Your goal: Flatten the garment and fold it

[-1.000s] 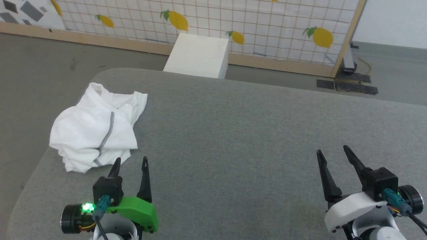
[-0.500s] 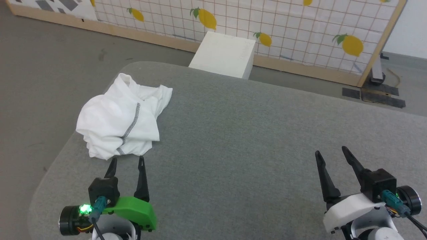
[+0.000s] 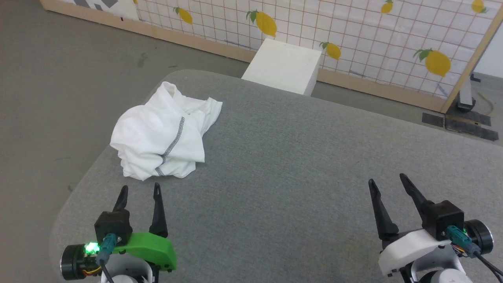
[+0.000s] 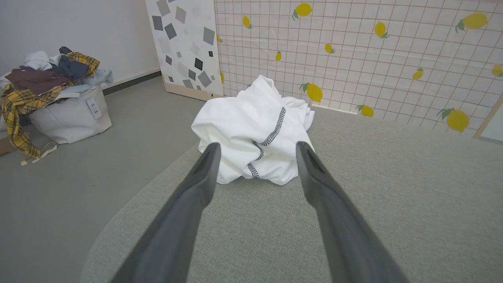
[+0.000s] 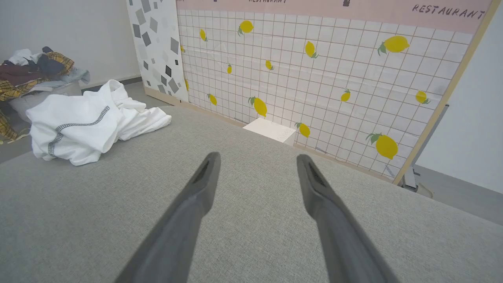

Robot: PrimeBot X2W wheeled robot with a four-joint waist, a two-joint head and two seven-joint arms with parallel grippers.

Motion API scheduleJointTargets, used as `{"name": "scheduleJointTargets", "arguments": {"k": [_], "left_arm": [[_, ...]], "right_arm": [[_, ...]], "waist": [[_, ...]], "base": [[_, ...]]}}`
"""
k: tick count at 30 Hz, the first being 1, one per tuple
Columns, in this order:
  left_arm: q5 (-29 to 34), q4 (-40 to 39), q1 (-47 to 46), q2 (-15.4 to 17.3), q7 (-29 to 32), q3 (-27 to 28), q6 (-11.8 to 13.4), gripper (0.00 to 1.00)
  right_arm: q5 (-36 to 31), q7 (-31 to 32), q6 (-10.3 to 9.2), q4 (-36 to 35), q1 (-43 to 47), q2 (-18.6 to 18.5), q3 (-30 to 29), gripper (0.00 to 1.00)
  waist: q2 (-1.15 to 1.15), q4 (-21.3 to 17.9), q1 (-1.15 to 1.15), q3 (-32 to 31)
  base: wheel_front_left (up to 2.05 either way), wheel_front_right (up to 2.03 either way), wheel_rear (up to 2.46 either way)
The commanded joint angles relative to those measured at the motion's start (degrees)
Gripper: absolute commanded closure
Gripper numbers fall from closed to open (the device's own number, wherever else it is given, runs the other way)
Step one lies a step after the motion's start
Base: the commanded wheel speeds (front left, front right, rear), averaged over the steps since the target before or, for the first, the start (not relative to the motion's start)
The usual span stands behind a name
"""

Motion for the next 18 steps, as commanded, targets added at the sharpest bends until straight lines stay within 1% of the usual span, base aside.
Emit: {"name": "scheduleJointTargets", "arguments": {"k": [1,18], "left_arm": [[-1.02,0.28,0.1,0.64,-0.65,-0.02,0.76,0.0],[-2.82,0.78,0.7,0.98,-2.66,-1.21,2.86,0.0]], "right_arm": [[-0.08,-0.63,-0.05,0.05,-0.22,0.07,0.12,0.0],[0.09,-1.84,-0.07,-0.46,-0.43,0.08,1.03,0.0]], "waist": [[0.0,0.68,-0.01,-0.02],[0.0,5.76,-0.01,0.75]], "base": [[0.0,0.0,0.0],[0.0,0.0,0.0]]}}
